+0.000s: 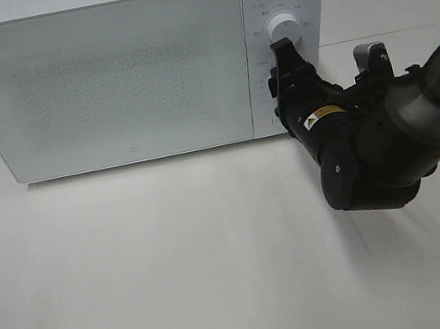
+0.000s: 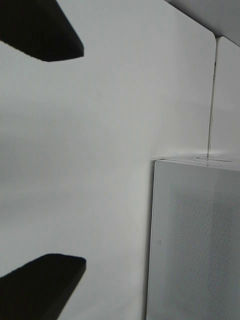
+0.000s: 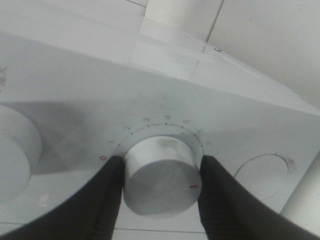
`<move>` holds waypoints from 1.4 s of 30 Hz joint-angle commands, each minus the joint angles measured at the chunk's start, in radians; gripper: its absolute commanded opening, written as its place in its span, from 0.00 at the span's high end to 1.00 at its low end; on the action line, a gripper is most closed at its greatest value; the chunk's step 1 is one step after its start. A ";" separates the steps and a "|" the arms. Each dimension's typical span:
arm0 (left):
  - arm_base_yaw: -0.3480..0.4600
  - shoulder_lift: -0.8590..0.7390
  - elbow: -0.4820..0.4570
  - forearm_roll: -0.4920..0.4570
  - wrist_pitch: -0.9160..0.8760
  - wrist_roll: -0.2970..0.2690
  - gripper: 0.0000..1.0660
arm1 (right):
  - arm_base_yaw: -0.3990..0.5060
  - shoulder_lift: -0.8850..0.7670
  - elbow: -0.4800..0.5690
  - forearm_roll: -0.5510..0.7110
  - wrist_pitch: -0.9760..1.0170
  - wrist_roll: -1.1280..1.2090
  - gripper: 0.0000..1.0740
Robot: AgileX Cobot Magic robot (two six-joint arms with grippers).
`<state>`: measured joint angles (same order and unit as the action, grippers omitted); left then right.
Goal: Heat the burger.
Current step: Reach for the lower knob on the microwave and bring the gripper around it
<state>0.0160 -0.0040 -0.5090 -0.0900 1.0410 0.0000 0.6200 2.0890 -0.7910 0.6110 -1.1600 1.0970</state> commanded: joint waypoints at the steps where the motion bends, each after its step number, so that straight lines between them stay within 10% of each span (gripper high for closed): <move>1: 0.002 -0.020 0.004 -0.001 -0.008 0.000 0.06 | -0.005 -0.014 -0.038 -0.102 -0.230 0.103 0.98; 28: 0.002 -0.020 0.004 -0.001 -0.008 0.000 0.06 | -0.005 -0.014 -0.038 -0.059 -0.224 0.237 0.95; 42: 0.002 -0.020 0.004 -0.001 -0.008 0.000 0.06 | -0.005 -0.014 -0.038 0.034 -0.203 0.189 0.65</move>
<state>0.0160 -0.0040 -0.5090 -0.0890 1.0410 0.0000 0.6250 2.0890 -0.7940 0.6520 -1.1610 1.3190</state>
